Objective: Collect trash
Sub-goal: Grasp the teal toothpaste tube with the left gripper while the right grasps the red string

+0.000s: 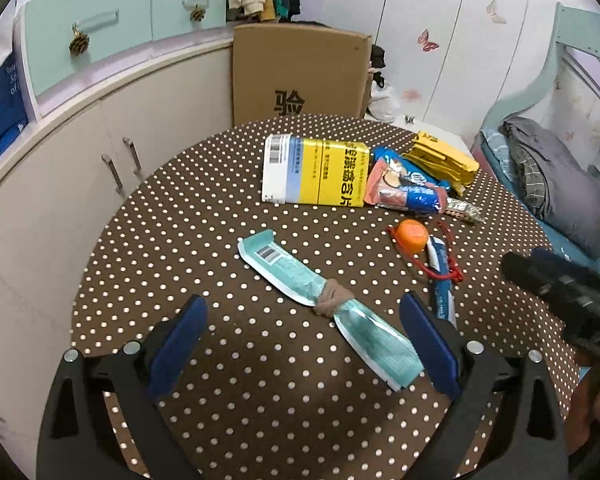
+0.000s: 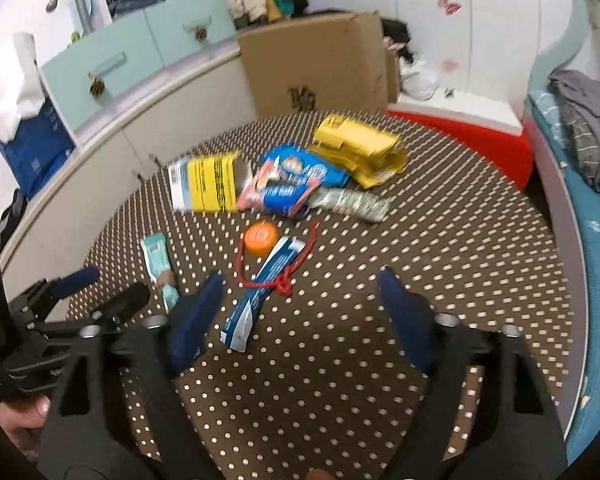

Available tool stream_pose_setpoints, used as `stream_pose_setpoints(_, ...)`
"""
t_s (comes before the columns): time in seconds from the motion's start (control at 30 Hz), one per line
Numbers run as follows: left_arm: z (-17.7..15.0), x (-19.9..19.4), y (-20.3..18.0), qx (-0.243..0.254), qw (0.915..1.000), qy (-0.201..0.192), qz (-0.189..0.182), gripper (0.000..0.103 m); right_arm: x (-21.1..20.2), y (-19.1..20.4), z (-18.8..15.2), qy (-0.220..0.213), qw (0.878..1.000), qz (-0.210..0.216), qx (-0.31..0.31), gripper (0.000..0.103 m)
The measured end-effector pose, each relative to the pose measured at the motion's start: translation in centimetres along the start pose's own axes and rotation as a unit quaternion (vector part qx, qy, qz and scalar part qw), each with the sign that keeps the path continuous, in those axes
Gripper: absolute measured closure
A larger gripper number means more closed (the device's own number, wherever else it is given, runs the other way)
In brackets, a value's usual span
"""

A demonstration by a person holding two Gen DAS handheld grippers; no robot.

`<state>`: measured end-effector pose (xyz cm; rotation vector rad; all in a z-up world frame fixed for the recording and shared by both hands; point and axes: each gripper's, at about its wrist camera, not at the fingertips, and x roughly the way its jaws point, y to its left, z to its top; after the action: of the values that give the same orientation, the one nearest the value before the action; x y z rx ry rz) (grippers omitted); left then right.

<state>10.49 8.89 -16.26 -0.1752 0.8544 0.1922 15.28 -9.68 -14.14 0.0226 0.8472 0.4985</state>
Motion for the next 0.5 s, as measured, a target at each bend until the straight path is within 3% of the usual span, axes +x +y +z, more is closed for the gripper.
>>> stream_pose_setpoints(0.13, 0.2, 2.1, -0.7, 0.004, 0.9998, 0.020, 0.003, 0.008, 2.2, 0.3, -0.6, 0.022, 1.000, 0.005, -0.015, 0.046)
stream_pose_setpoints(0.3, 0.0, 4.0, -1.4, 0.010, 0.9992, 0.038, 0.011, 0.011, 3.6, 0.6, -1.0, 0.040, 0.998, -0.009, -0.056, 0.052)
stream_pose_setpoints(0.43, 0.1, 4.2, -2.5, 0.043, 0.9986, 0.028, 0.014, 0.030, 4.9, 1.0, -0.9, 0.044, 0.995, -0.013, -0.086, 0.059)
stream_pose_setpoints(0.5, 0.3, 4.1, -2.8, 0.053, 0.9983, 0.024, 0.005, 0.049, 5.3, 1.5, -0.7, 0.042, 0.994, -0.013, -0.100, 0.066)
